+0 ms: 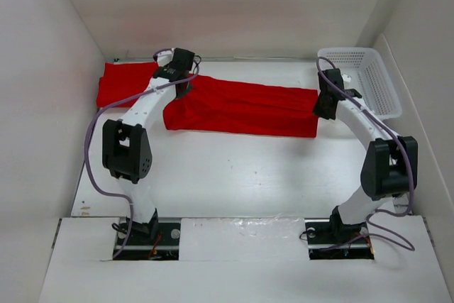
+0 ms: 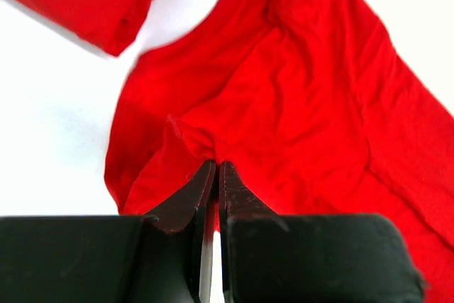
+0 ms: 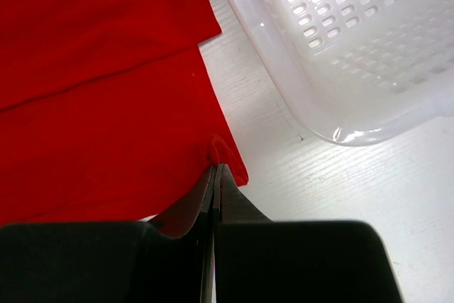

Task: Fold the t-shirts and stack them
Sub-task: Fold the other side of the tshirt into a rectangle

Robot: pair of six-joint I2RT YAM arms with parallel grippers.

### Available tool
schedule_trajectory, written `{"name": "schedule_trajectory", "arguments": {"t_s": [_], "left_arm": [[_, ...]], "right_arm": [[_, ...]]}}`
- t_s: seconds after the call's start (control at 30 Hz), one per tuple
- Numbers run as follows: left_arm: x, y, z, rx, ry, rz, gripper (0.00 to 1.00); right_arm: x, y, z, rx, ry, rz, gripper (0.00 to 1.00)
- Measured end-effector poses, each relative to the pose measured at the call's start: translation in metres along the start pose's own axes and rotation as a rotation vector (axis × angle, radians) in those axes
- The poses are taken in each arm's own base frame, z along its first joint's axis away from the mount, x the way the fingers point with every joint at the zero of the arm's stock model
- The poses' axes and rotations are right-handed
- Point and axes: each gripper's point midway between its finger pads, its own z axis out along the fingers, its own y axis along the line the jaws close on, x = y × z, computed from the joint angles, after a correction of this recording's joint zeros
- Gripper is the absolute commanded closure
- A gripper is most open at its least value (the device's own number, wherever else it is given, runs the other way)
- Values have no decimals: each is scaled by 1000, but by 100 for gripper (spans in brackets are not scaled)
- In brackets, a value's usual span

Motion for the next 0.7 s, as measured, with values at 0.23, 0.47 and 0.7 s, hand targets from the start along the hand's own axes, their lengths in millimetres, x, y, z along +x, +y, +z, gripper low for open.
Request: {"name": "schedule_trajectory", "arguments": {"t_s": [0.23, 0.47, 0.7], "left_arm": [[-12, -4, 12, -4, -13, 10, 100], [-9, -13, 30, -5, -3, 58, 100], [-6, -20, 44, 2, -2, 84, 100]], "right_arm": [[-7, 6, 11, 14, 1, -8, 100], [-20, 12, 18, 23, -13, -4, 100], [-31, 15, 25, 48, -31, 1, 100]]}}
